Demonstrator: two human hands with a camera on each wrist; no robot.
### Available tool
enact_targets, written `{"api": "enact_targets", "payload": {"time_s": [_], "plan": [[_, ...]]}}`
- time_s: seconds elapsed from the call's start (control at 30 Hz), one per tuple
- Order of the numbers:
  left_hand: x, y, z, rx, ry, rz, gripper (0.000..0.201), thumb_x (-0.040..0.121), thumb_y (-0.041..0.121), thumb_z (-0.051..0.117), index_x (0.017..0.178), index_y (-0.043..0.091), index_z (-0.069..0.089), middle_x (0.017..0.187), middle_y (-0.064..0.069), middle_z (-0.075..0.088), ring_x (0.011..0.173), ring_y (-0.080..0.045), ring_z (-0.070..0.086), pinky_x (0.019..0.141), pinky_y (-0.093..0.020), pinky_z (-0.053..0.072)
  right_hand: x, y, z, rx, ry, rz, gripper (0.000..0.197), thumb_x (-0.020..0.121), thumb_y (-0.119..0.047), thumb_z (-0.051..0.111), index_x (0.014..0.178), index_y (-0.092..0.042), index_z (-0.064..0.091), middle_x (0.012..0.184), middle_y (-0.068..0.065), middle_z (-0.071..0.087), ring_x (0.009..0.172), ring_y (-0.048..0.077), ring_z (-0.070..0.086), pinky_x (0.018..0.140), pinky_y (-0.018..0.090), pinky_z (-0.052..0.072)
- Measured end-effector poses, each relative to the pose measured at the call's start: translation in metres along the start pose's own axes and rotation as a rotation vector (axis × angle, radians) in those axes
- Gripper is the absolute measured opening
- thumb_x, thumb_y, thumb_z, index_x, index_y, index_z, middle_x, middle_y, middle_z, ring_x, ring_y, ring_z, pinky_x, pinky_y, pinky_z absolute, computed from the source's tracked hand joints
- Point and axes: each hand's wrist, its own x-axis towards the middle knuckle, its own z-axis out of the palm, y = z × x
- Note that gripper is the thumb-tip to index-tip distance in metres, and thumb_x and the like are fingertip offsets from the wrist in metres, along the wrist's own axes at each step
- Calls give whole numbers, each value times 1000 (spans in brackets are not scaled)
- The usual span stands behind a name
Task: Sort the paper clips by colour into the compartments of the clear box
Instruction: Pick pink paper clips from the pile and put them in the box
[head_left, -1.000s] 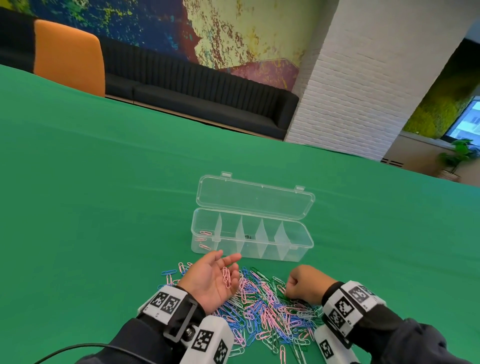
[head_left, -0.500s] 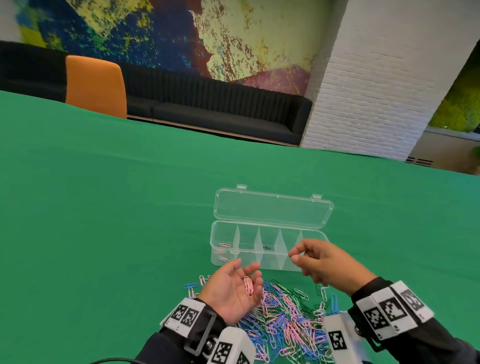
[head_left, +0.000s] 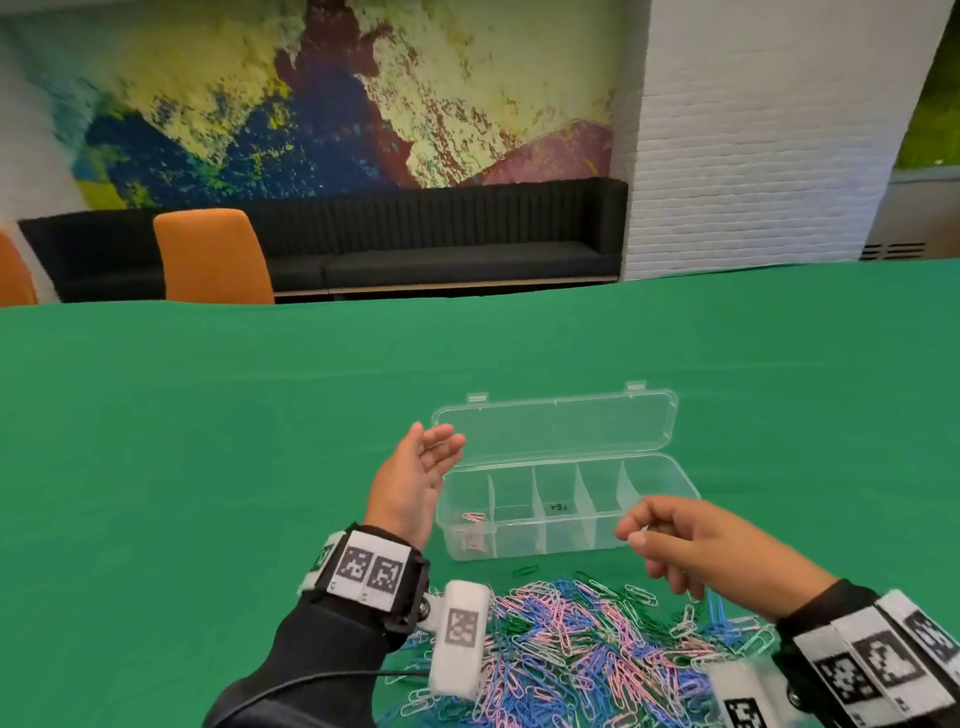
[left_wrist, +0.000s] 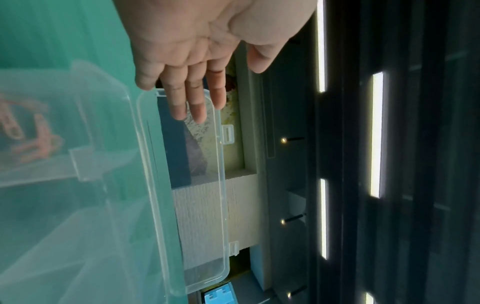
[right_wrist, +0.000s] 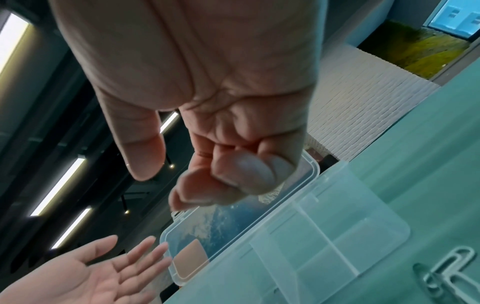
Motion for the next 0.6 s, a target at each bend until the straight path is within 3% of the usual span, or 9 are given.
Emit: {"api": "enact_targets", "payload": {"time_s": [0.13,0.27,0.37,0.43,0.6], "plan": [[-7,-2,-15,-23,-15,-18,39,102,33,26,101,10,57,105,-13,65,102,-24,61,96,-37,40,5,10,-11,87,25,-6,10,91,-16,56,97,-10,62,64,-1,59,52,10,50,46,20,38],[-14,7,-24,122,-65,50,30,101,18,30,98,6,57,92,-13,67,81,-22,64,79,-35,49,15,21,-16,191,40,3,12,92,-15,54,99,-8,61,65,1,59,50,9,50,46,20,40],[-22,10,-27,409,-157,99,23,98,5,35,96,6,57,85,-9,65,64,-13,60,62,-26,49,23,30,-13,189,5,20,12,93,-16,53,100,-8,60,67,1,59,51,9,49,47,20,39],[-27,10,-25,635,-273,115,20,96,0,40,95,8,58,83,-6,65,61,-10,59,56,-21,47,27,32,-10,197,-25,18,13,93,-16,53,101,-9,60,69,1,59,52,8,50,47,19,40],[-35,0,0,1335,-624,248,9,93,16,55,95,21,61,92,5,68,75,-3,60,69,-19,50,33,36,-10,367,-38,-34,12,94,-13,50,100,-8,59,69,3,59,51,10,51,45,19,40]]}}
